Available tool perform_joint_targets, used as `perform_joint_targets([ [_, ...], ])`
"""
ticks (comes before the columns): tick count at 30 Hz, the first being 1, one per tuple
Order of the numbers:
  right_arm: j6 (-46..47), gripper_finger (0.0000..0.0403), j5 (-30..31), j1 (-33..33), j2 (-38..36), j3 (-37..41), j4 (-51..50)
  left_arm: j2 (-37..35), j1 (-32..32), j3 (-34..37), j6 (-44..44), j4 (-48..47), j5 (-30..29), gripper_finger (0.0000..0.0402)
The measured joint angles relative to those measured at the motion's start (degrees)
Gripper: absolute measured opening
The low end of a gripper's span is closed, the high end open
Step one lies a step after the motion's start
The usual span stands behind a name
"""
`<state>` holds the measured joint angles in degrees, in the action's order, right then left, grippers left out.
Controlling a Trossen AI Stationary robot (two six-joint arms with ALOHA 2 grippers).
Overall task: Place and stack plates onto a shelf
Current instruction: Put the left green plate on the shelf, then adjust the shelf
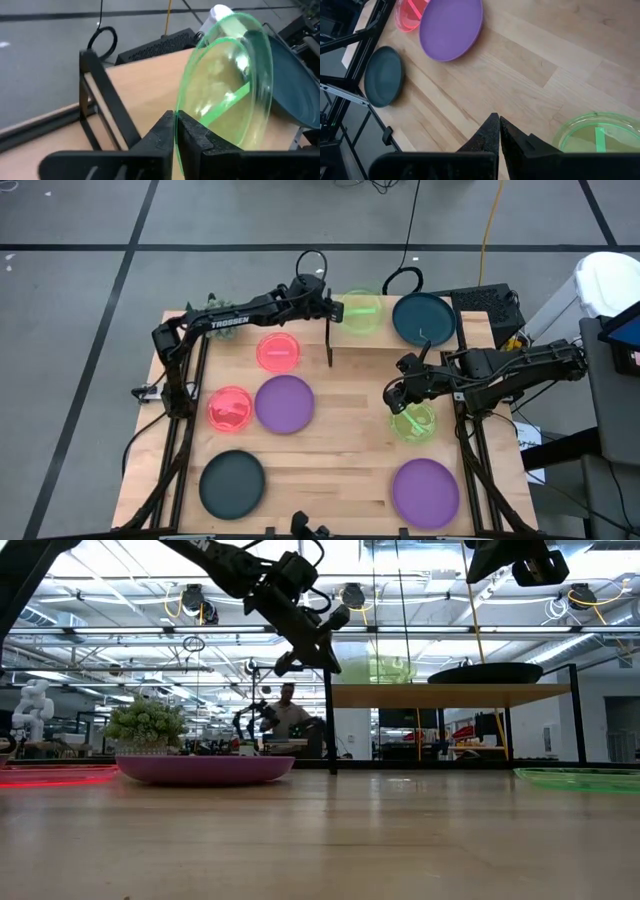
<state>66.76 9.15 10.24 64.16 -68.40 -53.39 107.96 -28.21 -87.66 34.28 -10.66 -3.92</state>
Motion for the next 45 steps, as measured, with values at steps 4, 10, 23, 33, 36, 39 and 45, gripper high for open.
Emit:
perform_joint_targets([
  [4, -0.08, 0.0000, 0.02, 0.00, 0.00, -0.02, -0.02, 0.00, 0.00, 0.00, 0.76, 0.02, -0.04, 0.0054],
  [10, -0.35, 0.0000, 0.02, 0.00, 0.00, 0.00, -0.02, 0.00, 0.00, 0.00, 0.76, 0.48, -0.42, 0.0064],
  [23, -0.37, 0.0000, 0.04, 0.00, 0.00, -0.02, -0.04, 0.00, 0.00, -0.02, -0.32, 0.66, 4.38, 0.0065],
  [33, 0.05, 0.0000, 0.04, 0.00, 0.00, 0.00, -0.04, -3.06, 0.00, 0.00, -5.10, -1.21, 8.63, 0.0065],
  [36, 0.05, 0.0000, 0.04, 0.00, 0.00, -0.02, -0.06, -5.07, 0.00, -0.02, -7.09, -2.13, 8.62, 0.0065],
  [39, 0.05, 0.0000, 0.04, 0.00, 0.00, -0.02, -0.05, -6.88, -0.01, -0.09, -7.63, -4.66, 8.44, 0.0065],
  [45, 0.05, 0.0000, 0.04, -0.01, 0.00, -0.02, -0.04, -9.67, -0.77, -0.09, -8.35, -13.63, 8.61, 0.0065],
])
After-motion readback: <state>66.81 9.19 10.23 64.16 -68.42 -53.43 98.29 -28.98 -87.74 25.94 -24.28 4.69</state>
